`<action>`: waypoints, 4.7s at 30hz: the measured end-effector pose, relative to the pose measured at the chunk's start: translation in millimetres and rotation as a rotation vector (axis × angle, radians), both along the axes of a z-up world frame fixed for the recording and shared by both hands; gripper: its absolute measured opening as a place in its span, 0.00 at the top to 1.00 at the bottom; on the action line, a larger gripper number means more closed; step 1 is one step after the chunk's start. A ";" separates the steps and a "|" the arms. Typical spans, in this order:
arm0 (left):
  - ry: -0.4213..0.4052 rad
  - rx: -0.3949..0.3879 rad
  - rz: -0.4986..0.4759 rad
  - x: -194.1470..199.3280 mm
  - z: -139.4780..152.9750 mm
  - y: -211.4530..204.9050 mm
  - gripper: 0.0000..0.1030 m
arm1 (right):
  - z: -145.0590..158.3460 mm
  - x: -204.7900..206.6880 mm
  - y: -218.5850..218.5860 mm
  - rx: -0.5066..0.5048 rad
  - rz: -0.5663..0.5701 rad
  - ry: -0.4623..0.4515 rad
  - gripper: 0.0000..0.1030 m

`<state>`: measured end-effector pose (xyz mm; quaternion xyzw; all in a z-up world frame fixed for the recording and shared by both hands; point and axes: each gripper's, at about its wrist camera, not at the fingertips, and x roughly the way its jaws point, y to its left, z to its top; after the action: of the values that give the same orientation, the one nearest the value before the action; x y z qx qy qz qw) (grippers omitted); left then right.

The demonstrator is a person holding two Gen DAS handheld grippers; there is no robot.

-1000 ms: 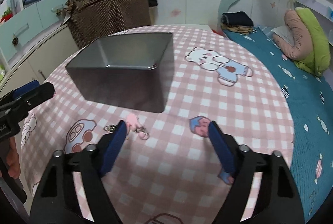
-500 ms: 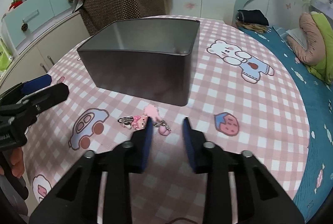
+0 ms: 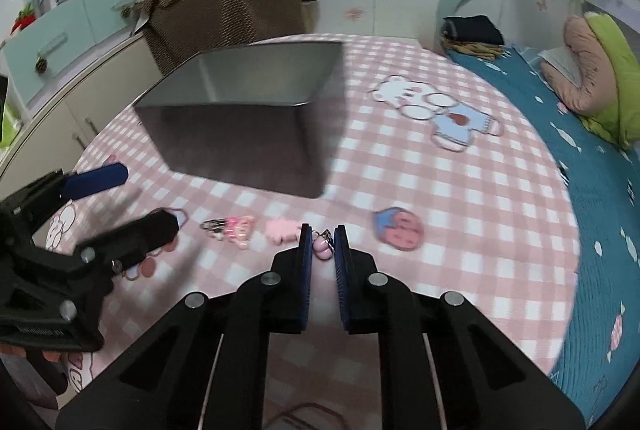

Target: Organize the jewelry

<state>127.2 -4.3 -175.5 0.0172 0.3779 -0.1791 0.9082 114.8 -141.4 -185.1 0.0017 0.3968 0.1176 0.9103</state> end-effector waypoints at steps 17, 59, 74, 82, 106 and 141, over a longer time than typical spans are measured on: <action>0.083 0.037 -0.110 13.0 -14.0 -32.6 0.90 | -1.2 -2.5 -29.3 0.060 -0.051 -0.005 0.90; -0.168 -0.034 -0.025 -9.4 65.2 -4.8 0.90 | 78.2 2.8 -9.1 0.058 -0.027 -0.252 0.90; -0.207 -0.048 0.054 16.7 71.4 11.7 0.90 | 76.3 31.2 15.6 0.103 0.016 -0.220 0.89; -0.172 -0.058 0.063 33.0 59.0 14.7 0.90 | 67.8 43.1 25.5 0.101 0.040 -0.180 0.89; -0.156 -0.052 0.099 43.5 50.0 16.1 0.83 | 57.4 49.8 13.7 0.064 -0.069 -0.144 0.26; -0.368 0.025 0.213 -31.7 105.8 22.2 0.11 | 110.1 -25.3 -6.2 0.088 -0.118 -0.346 0.15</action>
<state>95.5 17.9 -69.7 0.0207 0.2075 -0.0714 0.9754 89.5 -147.6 -75.0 0.0448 0.2282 0.0798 0.9693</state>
